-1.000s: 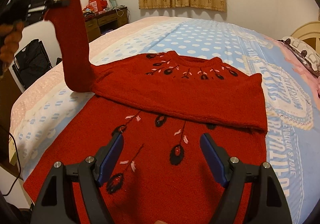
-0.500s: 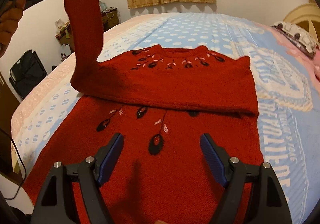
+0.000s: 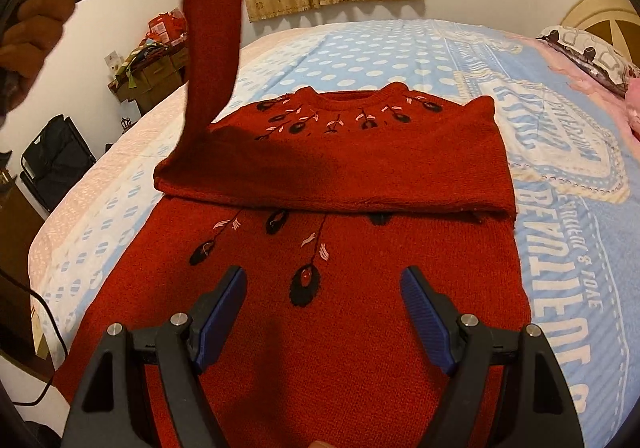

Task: Fold small clothes
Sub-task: 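Fold the lifted sleeve down along the sweater body with the left tool, release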

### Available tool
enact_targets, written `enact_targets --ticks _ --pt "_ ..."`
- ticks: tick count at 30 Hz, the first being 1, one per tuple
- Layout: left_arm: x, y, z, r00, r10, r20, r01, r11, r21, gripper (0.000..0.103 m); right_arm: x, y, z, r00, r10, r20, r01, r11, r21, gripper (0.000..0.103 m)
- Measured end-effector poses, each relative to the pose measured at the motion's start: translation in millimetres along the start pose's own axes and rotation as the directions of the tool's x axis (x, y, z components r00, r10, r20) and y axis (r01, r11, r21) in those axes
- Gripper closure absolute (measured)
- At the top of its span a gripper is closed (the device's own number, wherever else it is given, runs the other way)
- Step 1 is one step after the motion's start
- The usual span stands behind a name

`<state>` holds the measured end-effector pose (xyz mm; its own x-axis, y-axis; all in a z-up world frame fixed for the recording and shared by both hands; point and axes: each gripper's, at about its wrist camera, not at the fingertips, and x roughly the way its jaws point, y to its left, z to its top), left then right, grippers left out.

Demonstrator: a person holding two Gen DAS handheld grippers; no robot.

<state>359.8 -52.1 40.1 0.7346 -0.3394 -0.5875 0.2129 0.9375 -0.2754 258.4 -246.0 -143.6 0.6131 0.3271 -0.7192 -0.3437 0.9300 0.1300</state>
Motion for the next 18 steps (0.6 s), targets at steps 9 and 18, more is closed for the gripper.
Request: enact_targets --ticks 9,18 --pt "79.3 -22.2 -44.8 0.989 -0.051 -0.135 0.050 0.999 -0.011 0.092 1.6 -3.9 -5.0 1.000 -0.003 -0.001 0.003 1.000 0.022 0.022" --pt "118.9 -44.6 -65.9 0.972 -0.101 -0.213 0.107 0.994 0.019 0.062 11.0 -6.6 -8.1 0.999 0.018 -0.036 -0.017 0.999 0.034 0.021"
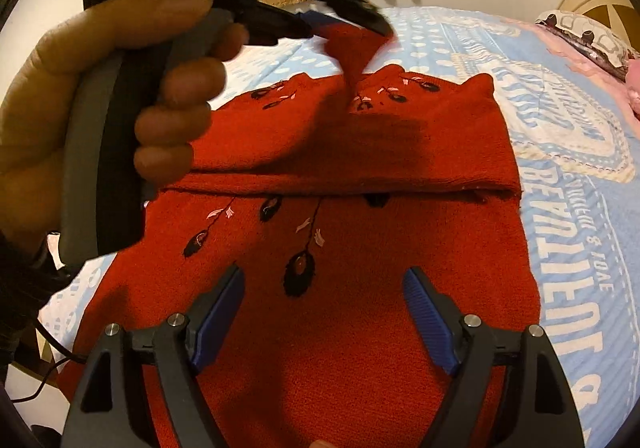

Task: Fold small clothes
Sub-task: 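Fold the lifted sleeve down along the sweater body with the left tool, release, then move the right tool onto the folded sweater body and close on it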

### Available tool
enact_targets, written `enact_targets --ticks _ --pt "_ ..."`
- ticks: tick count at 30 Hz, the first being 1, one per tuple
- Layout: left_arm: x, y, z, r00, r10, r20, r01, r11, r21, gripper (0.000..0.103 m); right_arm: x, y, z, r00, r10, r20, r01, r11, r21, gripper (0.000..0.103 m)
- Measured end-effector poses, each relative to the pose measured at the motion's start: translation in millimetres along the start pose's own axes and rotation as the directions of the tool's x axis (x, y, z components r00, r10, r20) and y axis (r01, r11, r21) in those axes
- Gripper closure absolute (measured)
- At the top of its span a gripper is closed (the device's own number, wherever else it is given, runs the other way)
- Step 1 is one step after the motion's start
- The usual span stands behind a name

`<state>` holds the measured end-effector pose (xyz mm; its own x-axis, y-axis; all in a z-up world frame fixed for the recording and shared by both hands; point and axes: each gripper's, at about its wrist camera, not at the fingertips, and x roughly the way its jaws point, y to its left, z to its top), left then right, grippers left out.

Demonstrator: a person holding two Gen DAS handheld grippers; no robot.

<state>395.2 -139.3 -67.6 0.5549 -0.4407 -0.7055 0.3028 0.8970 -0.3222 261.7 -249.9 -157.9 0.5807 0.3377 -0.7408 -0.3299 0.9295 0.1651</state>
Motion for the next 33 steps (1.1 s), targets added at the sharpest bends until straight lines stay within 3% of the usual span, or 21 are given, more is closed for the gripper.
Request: enact_targets --ticks 2,6,11,13,16,19,25,26,29,33 --pt "-6.1 -2.7 -3.1 1.000 0.002 -0.001 -0.002 0.999 0.050 0.045 2.7 -1.6 -0.3 1.000 0.007 -0.011 -0.007 1.000 0.007 0.021" --pt "-36.7 11.6 -21.2 0.995 0.072 0.069 -0.080 0.988 0.133 0.029 5.1 -3.6 -0.5 1.000 0.020 -0.020 -0.020 1.000 0.019 0.021" --pt "-64.0 74.5 -55.9 0.969 0.224 0.099 -0.232 0.970 0.075 0.027 0.0 -5.5 0.1 1.000 0.030 0.004 -0.030 0.999 0.031 0.021" --pt "-72.9 108.3 -77.4 0.944 0.320 0.085 -0.324 0.945 0.036 0.027 -11.4 -9.7 2.0 0.999 0.032 0.042 -0.034 0.998 0.058 0.021" --pt "-83.8 146.8 -104.6 0.916 0.400 0.025 -0.400 0.917 0.000 0.027 -33.8 -16.3 6.5 0.997 0.043 0.067 -0.049 0.995 0.084 0.021" --pt "-91.3 161.7 -123.0 0.900 0.436 0.014 -0.436 0.900 0.012 0.026 -51.4 -15.3 13.6 0.999 -0.013 0.031 0.012 1.000 0.027 0.021" --pt "-81.8 186.5 -123.9 0.906 0.422 -0.028 -0.423 0.906 -0.037 0.018 -60.7 -27.6 47.9 0.995 -0.090 -0.031 0.090 0.996 0.015 0.021" --pt "-81.8 190.0 -121.2 0.901 0.433 -0.019 -0.433 0.900 -0.051 0.017 -60.7 -32.5 50.0 0.995 -0.094 -0.034 0.095 0.995 0.022 0.021" --pt "-89.0 206.0 -119.3 0.861 0.508 0.011 -0.504 0.857 -0.106 0.016 -44.7 -44.3 65.4 0.989 -0.145 -0.038 0.147 0.988 0.054 0.021" --pt "-92.7 225.1 -125.9 0.885 0.465 0.010 -0.455 0.869 -0.197 0.014 -11.2 -53.1 81.5 0.984 -0.158 -0.083 0.164 0.984 0.070 0.038"
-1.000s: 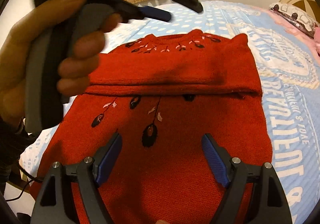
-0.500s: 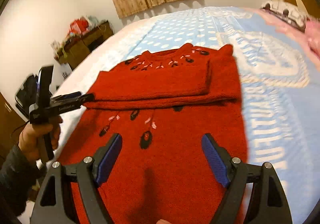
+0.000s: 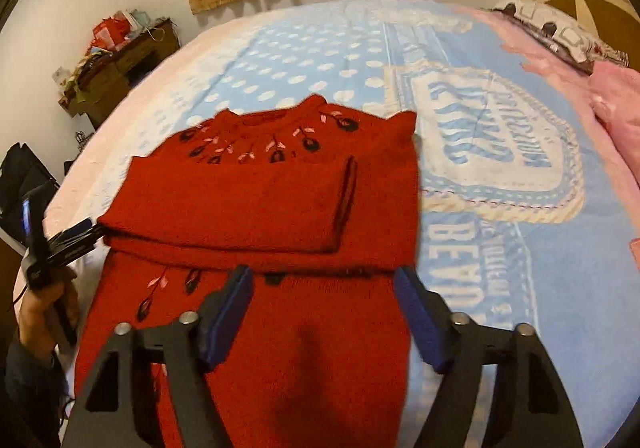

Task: Fold small clothes

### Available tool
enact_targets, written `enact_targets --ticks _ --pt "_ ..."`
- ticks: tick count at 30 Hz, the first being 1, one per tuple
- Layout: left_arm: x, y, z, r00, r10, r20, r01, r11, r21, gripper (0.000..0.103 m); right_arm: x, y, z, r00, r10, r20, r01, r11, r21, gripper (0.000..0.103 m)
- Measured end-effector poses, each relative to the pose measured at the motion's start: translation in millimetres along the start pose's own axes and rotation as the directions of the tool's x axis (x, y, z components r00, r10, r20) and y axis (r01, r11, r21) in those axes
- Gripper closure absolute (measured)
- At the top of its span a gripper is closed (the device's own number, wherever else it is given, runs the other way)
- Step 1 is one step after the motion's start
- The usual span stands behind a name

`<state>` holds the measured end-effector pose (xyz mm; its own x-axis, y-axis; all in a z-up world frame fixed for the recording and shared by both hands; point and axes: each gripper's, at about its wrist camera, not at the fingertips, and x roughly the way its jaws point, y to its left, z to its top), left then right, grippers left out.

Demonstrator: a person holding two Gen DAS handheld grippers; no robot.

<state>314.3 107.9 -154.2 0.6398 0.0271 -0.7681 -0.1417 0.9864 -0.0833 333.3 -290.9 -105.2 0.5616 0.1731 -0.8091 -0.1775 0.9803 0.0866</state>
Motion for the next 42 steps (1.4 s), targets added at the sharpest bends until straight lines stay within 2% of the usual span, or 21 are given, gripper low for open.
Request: enact_targets --ticks 3,4,6,8,11,13,14,15,18,22,25,27,30,32,34,36,39,42 --pt "2.9 -5.1 -1.8 1.000 0.007 0.005 -0.007 1.000 0.030 0.013 23.5 1.0 12.5 0.999 -0.026 -0.031 0.025 1.000 -0.011 0.045" --pt "3.1 -8.0 -2.4 1.000 0.013 0.007 -0.014 0.999 0.045 0.012 31.0 -0.8 16.8 0.999 -0.017 -0.042 0.017 1.000 0.004 0.045" --pt "5.6 -12.6 -3.7 1.000 0.023 0.004 -0.023 0.997 0.071 0.004 40.7 -4.1 22.7 0.999 0.000 -0.049 0.001 1.000 0.031 0.045" --pt "7.0 -14.5 -4.7 1.000 0.026 -0.001 -0.026 0.996 0.082 0.004 49.2 -5.7 26.2 0.999 0.008 -0.045 -0.006 0.999 0.051 0.046" --pt "6.5 -14.1 -4.7 1.000 0.027 0.002 -0.027 0.996 0.086 0.003 67.3 -2.0 25.9 0.998 -0.020 -0.066 0.022 0.999 0.038 0.059" --pt "7.2 -13.9 -4.5 1.000 0.030 0.001 -0.030 0.996 0.083 0.002 75.2 0.9 23.0 0.997 -0.001 -0.079 0.003 0.999 0.035 0.079" --pt "7.3 -13.7 -4.6 1.000 0.029 0.000 -0.029 0.996 0.083 0.002 74.1 2.5 22.4 0.998 -0.007 -0.069 0.008 1.000 0.025 0.084" --pt "7.6 -13.0 -4.4 0.999 0.032 -0.002 -0.032 0.996 0.079 0.001 70.6 6.1 22.3 0.998 -0.023 -0.051 0.023 1.000 0.004 0.093" --pt "8.9 -11.8 -3.9 1.000 0.030 -0.008 -0.029 0.997 0.071 0.000 46.7 10.9 25.3 0.998 -0.053 0.037 0.054 0.998 -0.028 0.095" --pt "10.9 -7.5 -4.2 1.000 0.009 -0.022 -0.008 0.999 0.045 0.000 16.7 5.9 31.0 0.986 -0.100 0.133 0.106 0.994 -0.039 0.095" --pt "11.4 -6.6 -4.5 1.000 0.003 -0.027 -0.002 0.999 0.038 0.000 15.6 -9.4 31.4 0.982 -0.138 0.127 0.139 0.990 0.001 0.095" --pt "11.6 -7.4 -4.7 1.000 0.005 -0.028 -0.003 0.999 0.041 0.000 32.3 -15.7 28.9 0.993 -0.104 0.059 0.105 0.994 -0.010 0.095" --pt "9.6 -5.8 -4.7 1.000 0.001 -0.030 0.000 1.000 0.030 0.000 52.9 -19.9 17.9 0.993 -0.122 -0.003 0.122 0.992 -0.034 0.093" --pt "3.2 -2.6 -5.8 0.999 -0.007 -0.039 0.008 1.000 0.016 0.000 58.3 -24.5 14.5 0.994 -0.111 -0.021 0.110 0.993 -0.028 0.084" --pt "-15.4 0.3 -10.0 1.000 -0.018 -0.017 0.017 1.000 -0.007 0.000 51.1 -29.1 13.9 0.990 -0.138 -0.003 0.138 0.990 -0.020 0.041" --pt "-35.2 -1.7 -14.5 0.999 -0.029 0.018 0.029 0.999 0.020 0.000 36.9 -37.3 14.0 0.993 -0.115 0.029 0.115 0.993 0.008 0.039" --pt "-56.5 -4.6 -10.6 0.996 -0.029 0.083 0.025 0.999 0.038 0.000 21.8 -30.1 16.6 0.987 -0.143 0.079 0.146 0.989 -0.033 0.039" --pt "-57.6 -10.6 8.7 0.991 -0.013 0.134 0.008 0.999 0.033 0.000 16.6 -9.8 22.6 0.991 -0.071 0.113 0.081 0.992 -0.092 0.039"
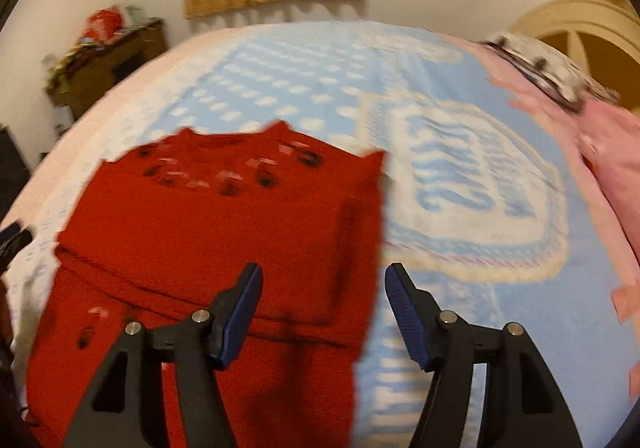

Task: Fold small clothes

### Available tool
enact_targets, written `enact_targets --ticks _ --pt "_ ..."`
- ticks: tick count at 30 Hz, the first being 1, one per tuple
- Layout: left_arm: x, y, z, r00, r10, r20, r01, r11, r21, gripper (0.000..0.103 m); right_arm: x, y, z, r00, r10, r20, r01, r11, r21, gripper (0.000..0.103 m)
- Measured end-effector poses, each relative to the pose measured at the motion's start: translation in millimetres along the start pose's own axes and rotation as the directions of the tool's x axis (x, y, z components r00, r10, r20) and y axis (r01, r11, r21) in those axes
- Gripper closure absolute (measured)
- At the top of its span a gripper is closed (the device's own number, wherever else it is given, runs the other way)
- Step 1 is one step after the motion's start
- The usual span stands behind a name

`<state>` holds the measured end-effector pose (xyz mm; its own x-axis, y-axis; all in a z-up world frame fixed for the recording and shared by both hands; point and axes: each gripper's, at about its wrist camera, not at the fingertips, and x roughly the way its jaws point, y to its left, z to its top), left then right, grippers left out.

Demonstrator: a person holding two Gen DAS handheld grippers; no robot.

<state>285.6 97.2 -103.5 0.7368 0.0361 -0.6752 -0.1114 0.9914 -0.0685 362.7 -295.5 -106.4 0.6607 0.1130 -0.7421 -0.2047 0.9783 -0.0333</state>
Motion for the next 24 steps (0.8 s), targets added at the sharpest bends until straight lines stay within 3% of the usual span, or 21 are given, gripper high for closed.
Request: enact_targets --ticks 2,5,10,13,21,24 --pt "18.8 -6.7 9.1 0.998 0.056 -0.004 -0.056 0.998 0.009 0.000 2.7 13.7 4.6 0.999 0.041 0.015 -0.041 0.999 -0.027 0.039" --pt "46.5 -15.2 7.3 0.995 0.083 -0.059 -0.081 0.996 0.024 0.000 21.7 29.3 4.7 0.993 0.117 -0.030 -0.118 0.992 -0.052 0.039" --pt "64.3 -28.6 -11.3 0.988 0.100 -0.116 -0.090 0.992 0.088 0.000 59.5 13.0 -8.8 0.994 0.049 -0.097 -0.051 0.998 -0.025 0.039" --pt "63.0 -28.8 -11.8 0.988 0.096 -0.119 -0.086 0.992 0.091 0.000 59.1 -5.6 -11.0 0.989 0.124 -0.084 -0.118 0.991 0.064 0.039" --pt "59.4 -31.1 -13.0 0.988 0.101 -0.120 -0.089 0.991 0.096 0.000 36.0 5.8 -18.6 0.999 0.031 -0.033 -0.030 0.999 0.018 0.038" --pt "63.2 -31.7 -14.0 0.987 0.092 -0.131 -0.080 0.992 0.096 0.000 50.0 -2.9 -20.3 0.994 -0.019 -0.108 0.022 0.999 0.027 0.038"
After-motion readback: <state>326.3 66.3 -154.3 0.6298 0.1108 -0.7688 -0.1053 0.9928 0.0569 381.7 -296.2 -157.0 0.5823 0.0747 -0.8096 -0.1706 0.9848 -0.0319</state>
